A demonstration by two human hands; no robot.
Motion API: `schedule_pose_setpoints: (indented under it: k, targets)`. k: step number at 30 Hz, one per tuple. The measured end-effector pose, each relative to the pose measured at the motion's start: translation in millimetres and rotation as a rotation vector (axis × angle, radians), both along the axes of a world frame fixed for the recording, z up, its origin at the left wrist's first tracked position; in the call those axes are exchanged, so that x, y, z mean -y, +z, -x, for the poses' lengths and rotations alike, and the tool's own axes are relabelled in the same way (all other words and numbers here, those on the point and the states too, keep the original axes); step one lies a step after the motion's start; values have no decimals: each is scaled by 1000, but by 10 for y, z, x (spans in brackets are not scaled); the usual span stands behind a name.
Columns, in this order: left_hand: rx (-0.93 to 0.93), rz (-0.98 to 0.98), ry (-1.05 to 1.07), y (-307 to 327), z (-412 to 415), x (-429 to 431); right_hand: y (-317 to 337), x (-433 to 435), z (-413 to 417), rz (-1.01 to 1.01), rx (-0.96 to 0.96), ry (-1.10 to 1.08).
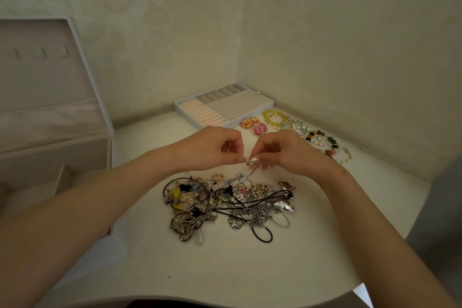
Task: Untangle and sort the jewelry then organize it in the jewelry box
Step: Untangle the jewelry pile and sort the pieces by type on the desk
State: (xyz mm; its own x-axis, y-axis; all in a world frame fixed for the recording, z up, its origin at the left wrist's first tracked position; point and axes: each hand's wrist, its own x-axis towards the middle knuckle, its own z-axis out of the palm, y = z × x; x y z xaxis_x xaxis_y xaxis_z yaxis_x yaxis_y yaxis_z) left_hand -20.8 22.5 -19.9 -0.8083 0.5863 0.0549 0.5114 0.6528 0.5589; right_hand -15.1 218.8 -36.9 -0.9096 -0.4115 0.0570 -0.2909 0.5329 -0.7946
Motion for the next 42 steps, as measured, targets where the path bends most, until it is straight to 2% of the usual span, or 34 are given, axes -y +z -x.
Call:
schedule_pose_setpoints:
  k: [4, 6, 12, 16, 27, 32, 39, 42]
  targets:
    - [18, -58, -54, -5, -62, -66, 35, -66, 8, 120, 54, -23]
    - [25, -86, -89, 18, -102, -118, 40, -93, 10, 112, 42, -23]
    - [-55, 238, -335, -81, -188, -430, 37, -145, 6, -8, 8, -9]
    - [-56, 293, -350, -118, -155, -429, 17, -149, 28, -48, 18, -11]
    - [-9, 158, -330, -111, -167, -380, 14, -150, 57, -3, -11, -120]
    - [155, -6, -223, -24, -126, -323, 20, -159, 72, 84, -8, -185]
    - [452, -133, -147, -27, -78, -262, 47, -144, 35, 122, 23, -185]
    - [499, -238, -123, -2, -69, -247, 64, -136, 26, 160, 23, -179]
